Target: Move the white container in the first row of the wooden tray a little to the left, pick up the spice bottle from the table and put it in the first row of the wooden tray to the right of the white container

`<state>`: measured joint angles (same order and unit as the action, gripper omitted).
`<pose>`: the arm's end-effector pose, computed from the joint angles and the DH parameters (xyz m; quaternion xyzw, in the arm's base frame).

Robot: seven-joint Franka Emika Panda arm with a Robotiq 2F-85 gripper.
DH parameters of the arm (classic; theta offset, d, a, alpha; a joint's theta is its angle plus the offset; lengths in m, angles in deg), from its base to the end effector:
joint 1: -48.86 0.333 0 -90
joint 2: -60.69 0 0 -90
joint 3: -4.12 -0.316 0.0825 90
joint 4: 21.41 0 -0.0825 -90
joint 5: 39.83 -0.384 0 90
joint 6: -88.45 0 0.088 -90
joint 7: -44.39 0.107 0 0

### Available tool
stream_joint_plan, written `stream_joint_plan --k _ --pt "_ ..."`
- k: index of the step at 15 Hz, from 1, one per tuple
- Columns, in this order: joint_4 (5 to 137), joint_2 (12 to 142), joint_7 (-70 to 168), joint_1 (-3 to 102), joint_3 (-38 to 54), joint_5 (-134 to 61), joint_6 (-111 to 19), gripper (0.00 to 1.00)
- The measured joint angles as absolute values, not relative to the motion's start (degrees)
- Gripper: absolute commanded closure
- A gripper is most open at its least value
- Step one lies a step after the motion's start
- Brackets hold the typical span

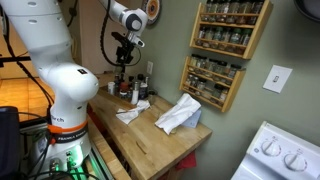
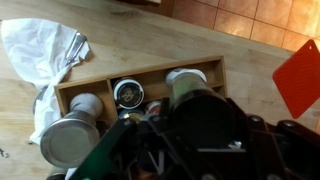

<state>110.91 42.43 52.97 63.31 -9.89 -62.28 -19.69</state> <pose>0.3747 0.2405 0.4609 -0.9839 -0.0925 0.0946 0.1205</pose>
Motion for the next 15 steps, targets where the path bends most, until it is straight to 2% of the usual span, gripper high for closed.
stream_joint_plan --k 6,15 --pt "115.0 45.5 53.0 64.1 -11.7 -62.6 -29.5 0.71" --pt "118.8 47.5 54.5 64.7 -13.7 -61.3 -37.3 0.71"
